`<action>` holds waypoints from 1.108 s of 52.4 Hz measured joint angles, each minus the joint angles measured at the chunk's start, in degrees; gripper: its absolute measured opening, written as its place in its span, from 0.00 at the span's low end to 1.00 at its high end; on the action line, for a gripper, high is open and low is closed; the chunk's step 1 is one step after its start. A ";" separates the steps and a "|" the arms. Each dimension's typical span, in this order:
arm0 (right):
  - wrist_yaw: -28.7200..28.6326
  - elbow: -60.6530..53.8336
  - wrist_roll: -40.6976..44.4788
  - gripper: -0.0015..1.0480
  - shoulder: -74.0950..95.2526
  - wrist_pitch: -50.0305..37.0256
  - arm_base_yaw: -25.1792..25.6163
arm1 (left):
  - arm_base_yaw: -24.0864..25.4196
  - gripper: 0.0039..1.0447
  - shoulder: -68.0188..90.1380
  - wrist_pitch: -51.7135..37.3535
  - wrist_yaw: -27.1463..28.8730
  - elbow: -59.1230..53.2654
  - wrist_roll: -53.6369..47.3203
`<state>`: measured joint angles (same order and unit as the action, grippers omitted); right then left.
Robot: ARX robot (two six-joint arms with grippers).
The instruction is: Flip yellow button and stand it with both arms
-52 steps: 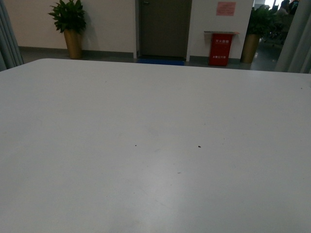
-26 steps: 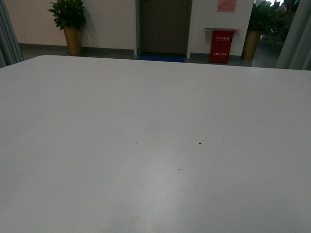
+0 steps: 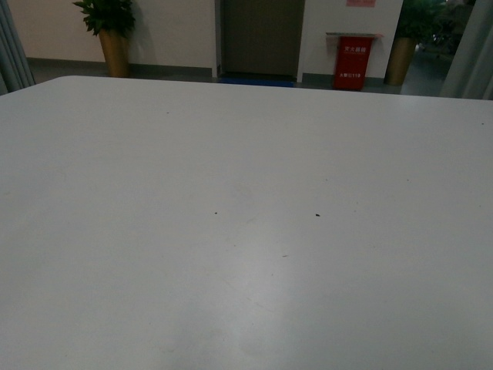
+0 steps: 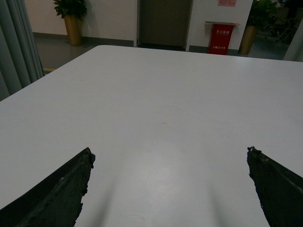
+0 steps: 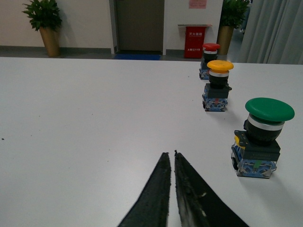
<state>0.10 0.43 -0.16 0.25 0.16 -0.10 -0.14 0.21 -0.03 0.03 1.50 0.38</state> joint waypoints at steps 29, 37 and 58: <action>0.00 0.00 0.00 0.92 0.00 0.00 0.00 | 0.00 0.94 0.00 0.00 0.00 0.00 0.00; 0.00 0.02 -0.02 0.92 0.00 0.00 0.00 | 0.00 0.94 0.00 0.00 0.00 0.00 0.00; 0.00 0.00 -0.02 0.93 0.00 0.00 0.00 | 0.00 0.94 0.00 0.00 0.00 0.00 0.00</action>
<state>0.10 0.43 -0.19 0.25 0.16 -0.10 -0.14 0.21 -0.03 0.03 1.50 0.38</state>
